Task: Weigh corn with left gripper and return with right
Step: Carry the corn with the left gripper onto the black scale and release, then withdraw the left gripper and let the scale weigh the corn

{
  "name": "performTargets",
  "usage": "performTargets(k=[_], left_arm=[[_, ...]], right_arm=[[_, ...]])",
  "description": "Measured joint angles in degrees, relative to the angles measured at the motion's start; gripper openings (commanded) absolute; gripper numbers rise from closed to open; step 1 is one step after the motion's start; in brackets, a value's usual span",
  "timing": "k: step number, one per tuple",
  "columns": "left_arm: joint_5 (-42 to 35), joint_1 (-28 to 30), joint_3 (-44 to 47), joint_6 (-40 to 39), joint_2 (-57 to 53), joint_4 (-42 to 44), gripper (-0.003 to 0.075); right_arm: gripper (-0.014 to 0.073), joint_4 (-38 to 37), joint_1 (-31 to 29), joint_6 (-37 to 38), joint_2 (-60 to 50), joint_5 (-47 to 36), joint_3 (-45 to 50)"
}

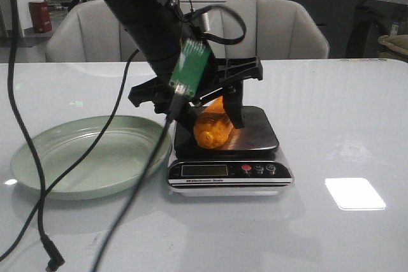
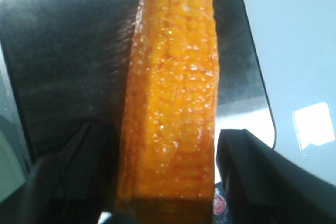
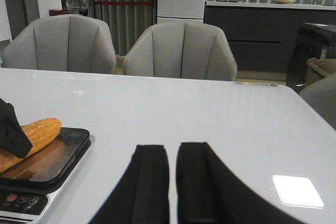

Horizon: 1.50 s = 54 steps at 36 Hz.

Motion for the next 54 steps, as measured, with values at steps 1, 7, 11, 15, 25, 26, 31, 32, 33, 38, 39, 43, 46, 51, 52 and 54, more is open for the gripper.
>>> performTargets(k=[1,7,11,15,25,26,31,32,33,38,39,43,46,51,52,54], left_arm=[[0.0,0.0,0.0,0.0,0.0,0.0,0.05],[1.8,0.2,-0.1,0.0,-1.8,1.1,0.048],[2.8,0.3,-0.1,0.0,-5.4,3.8,0.048],[3.3,0.3,0.8,0.0,-9.3,6.6,0.048],[2.6,4.3,10.7,0.0,-18.5,10.0,0.048],[2.1,5.1,12.1,0.0,-19.5,10.1,0.048],[0.4,9.3,20.1,0.0,-28.2,10.3,0.048],[0.0,10.2,21.8,0.0,-30.2,10.3,0.048],[0.0,11.1,23.4,0.0,-31.8,10.4,0.048],[-0.3,15.0,31.4,0.0,-43.5,12.3,0.048],[-0.3,15.7,33.0,0.0,-46.2,12.7,0.048],[0.2,16.8,38.3,0.0,-56.4,13.9,0.048],[1.1,16.8,41.2,0.0,-62.6,14.6,0.048],[2.7,16.8,45.7,0.0,-72.5,15.9,0.048],[3.2,16.8,46.6,0.0,-74.9,16.7,0.048],[4.1,16.8,48.6,0.0,-78.9,18.0,0.0479]], right_arm=[[0.0213,0.0,0.0,0.0,0.0,0.0,0.0],[0.0213,0.0,0.0,0.0,0.0,0.0,0.0],[0.0213,0.0,0.0,0.0,0.0,0.0,0.0],[0.0213,0.0,0.0,0.0,0.0,0.0,0.0],[0.0213,0.0,0.0,0.0,0.0,0.0,0.0],[0.0213,0.0,0.0,0.0,0.0,0.0,0.0],[0.0213,0.0,0.0,0.0,0.0,0.0,0.0],[0.0213,0.0,0.0,0.0,0.0,0.0,0.0],[0.0213,0.0,0.0,0.0,0.0,0.0,0.0],[0.0213,0.0,0.0,0.0,0.0,0.0,0.0],[0.0213,0.0,0.0,0.0,0.0,0.0,0.0],[0.0213,0.0,0.0,0.0,0.0,0.0,0.0],[0.0213,0.0,0.0,0.0,0.0,0.0,0.0],[0.0213,0.0,0.0,0.0,0.0,0.0,0.0],[0.0213,0.0,0.0,0.0,0.0,0.0,0.0],[0.0213,0.0,0.0,0.0,0.0,0.0,0.0]])
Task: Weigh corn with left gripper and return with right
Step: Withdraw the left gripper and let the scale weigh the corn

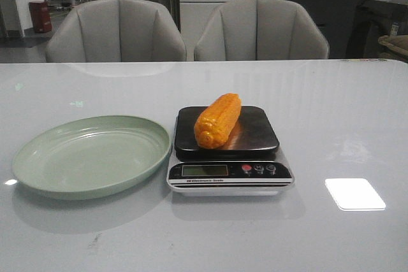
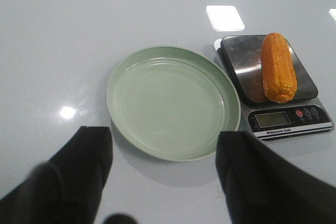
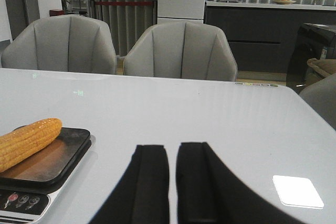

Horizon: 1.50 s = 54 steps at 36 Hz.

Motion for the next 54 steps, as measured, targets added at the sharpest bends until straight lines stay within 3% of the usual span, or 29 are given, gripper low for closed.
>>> performTargets(k=[5,9,13,21,33,42,46,54], left_arm=[[1.1,0.0,4.5,0.0,-8.7,4.0,0.0425],[3.0,0.0,6.3,0.0,-14.1,6.0,0.03],[5.9,0.0,7.2,0.0,-19.6,6.7,0.0104],[7.1,0.0,10.0,0.0,-26.9,7.4,0.0122],[5.8,0.0,10.0,0.0,-27.8,7.6,0.0122],[5.4,0.0,10.0,0.0,-27.8,7.7,0.0122],[5.4,0.0,10.0,0.0,-27.8,7.7,0.0122],[5.3,0.0,10.1,0.0,-27.8,7.7,0.0122]], right_arm=[[0.0213,0.0,0.0,0.0,0.0,0.0,0.0],[0.0213,0.0,0.0,0.0,0.0,0.0,0.0],[0.0213,0.0,0.0,0.0,0.0,0.0,0.0],[0.0213,0.0,0.0,0.0,0.0,0.0,0.0],[0.0213,0.0,0.0,0.0,0.0,0.0,0.0],[0.0213,0.0,0.0,0.0,0.0,-8.7,0.0],[0.0213,0.0,0.0,0.1,2.1,-2.4,-3.9],[0.0213,0.7,0.0,0.2,16.6,6.2,-14.4]])
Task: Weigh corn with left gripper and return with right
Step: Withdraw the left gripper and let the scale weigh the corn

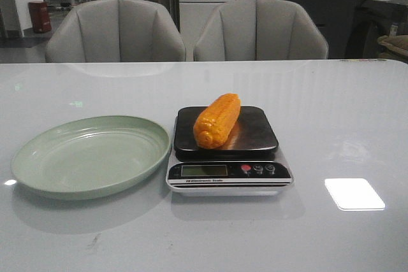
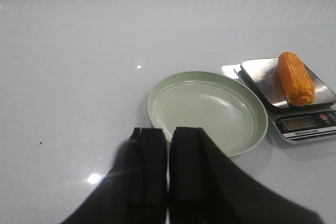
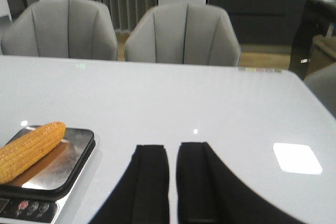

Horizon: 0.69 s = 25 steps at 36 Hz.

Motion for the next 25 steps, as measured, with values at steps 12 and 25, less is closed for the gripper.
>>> performTargets(k=[12,25], left_arm=[[-0.1,0.0,0.0,0.0,0.0,0.0,0.0122],[-0.1,0.0,0.0,0.0,0.0,0.0,0.0122]], right_arm=[[0.0213,0.7,0.0,0.2,13.7,5.2,-2.5],[0.0343,4.2,0.0,0.5,14.3,5.6,-2.5]])
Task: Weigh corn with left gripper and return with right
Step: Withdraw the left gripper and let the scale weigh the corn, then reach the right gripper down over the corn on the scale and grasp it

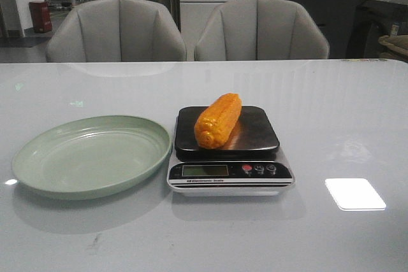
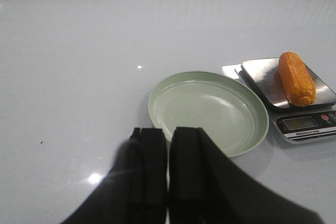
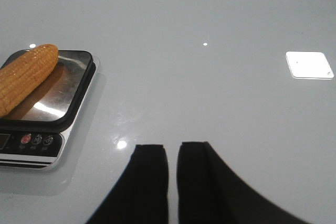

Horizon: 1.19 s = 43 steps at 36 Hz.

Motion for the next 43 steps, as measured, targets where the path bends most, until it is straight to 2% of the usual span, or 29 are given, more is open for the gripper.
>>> performTargets(k=[5,7,15,25,35,43], left_arm=[[0.0,0.0,0.0,0.0,0.0,0.0,0.0122],[0.0,0.0,0.0,0.0,0.0,0.0,0.0122],[0.0,0.0,0.0,0.0,0.0,0.0,0.0122],[0.0,0.0,0.0,0.0,0.0,0.0,0.0122],[0.0,0.0,0.0,0.0,0.0,0.0,0.0122],[0.0,0.0,0.0,0.0,0.0,0.0,0.0122]], right_arm=[[0.0623,1.1,0.8,0.0,1.5,2.2,-2.7],[0.0598,1.1,1.7,0.0,3.2,3.9,-4.8],[0.0603,1.2,8.4,0.0,14.1,10.1,-14.3],[0.0603,3.5,17.4,1.1,34.0,17.7,-32.8],[0.0601,3.0,21.6,10.7,54.6,27.3,-54.8],[0.0601,-4.0,25.2,23.3,68.9,35.8,-70.3]])
